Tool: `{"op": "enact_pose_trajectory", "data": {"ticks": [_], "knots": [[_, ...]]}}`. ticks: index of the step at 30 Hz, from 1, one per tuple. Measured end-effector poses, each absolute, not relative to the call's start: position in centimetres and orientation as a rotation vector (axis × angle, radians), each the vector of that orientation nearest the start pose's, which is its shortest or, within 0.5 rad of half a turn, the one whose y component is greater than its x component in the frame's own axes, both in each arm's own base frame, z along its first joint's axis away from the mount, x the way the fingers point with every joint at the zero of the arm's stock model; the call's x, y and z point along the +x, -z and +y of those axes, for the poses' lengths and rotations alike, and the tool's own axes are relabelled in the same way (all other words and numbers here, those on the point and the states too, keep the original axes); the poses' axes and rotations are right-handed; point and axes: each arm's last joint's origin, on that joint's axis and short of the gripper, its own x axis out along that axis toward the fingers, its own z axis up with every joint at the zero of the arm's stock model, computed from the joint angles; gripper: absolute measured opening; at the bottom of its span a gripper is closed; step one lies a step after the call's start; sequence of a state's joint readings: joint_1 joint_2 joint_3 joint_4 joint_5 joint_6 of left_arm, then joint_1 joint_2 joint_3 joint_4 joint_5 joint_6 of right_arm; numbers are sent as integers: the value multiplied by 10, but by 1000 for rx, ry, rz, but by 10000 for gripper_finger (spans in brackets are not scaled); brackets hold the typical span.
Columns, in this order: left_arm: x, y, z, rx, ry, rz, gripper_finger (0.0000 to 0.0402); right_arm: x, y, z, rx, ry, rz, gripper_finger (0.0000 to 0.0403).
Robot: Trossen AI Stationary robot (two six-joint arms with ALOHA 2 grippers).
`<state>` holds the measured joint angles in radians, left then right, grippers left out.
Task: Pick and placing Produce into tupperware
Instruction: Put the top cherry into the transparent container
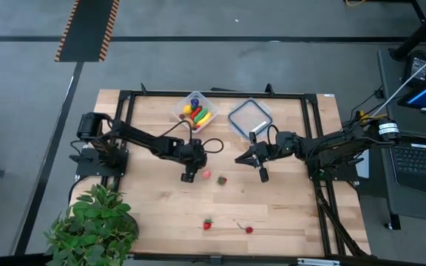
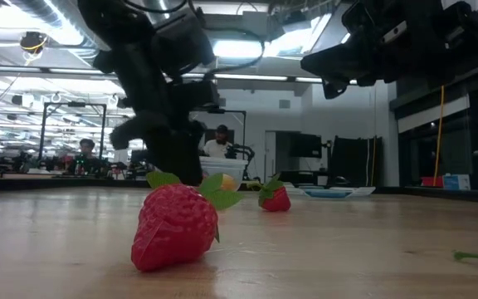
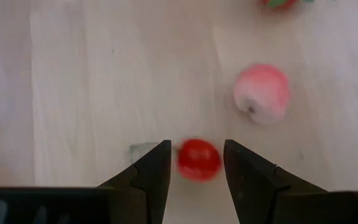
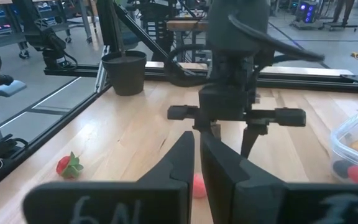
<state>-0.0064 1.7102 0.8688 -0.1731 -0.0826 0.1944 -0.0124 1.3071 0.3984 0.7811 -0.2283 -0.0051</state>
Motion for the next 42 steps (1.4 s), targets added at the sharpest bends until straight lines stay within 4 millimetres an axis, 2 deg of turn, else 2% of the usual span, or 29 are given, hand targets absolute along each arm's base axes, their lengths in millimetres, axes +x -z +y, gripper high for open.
{"op": "enact_pose_trajectory", "data": {"ticks": [11,22,29,33,40,42], "knots": [[318,-130,9,212,8,1047,140,244,-189,4,11,-216,135,31],[320,-131,9,211,5,1022,138,244,-189,4,9,-216,134,31],[321,-132,9,202,-3,1010,89,244,-189,4,9,-216,134,31],[321,-133,9,201,-7,1006,81,244,-189,4,12,-216,135,31],[319,-132,9,182,-8,1018,10,244,-189,4,12,-216,135,31],[318,-131,9,181,-7,1027,1,244,-189,4,12,-216,135,31]]}}
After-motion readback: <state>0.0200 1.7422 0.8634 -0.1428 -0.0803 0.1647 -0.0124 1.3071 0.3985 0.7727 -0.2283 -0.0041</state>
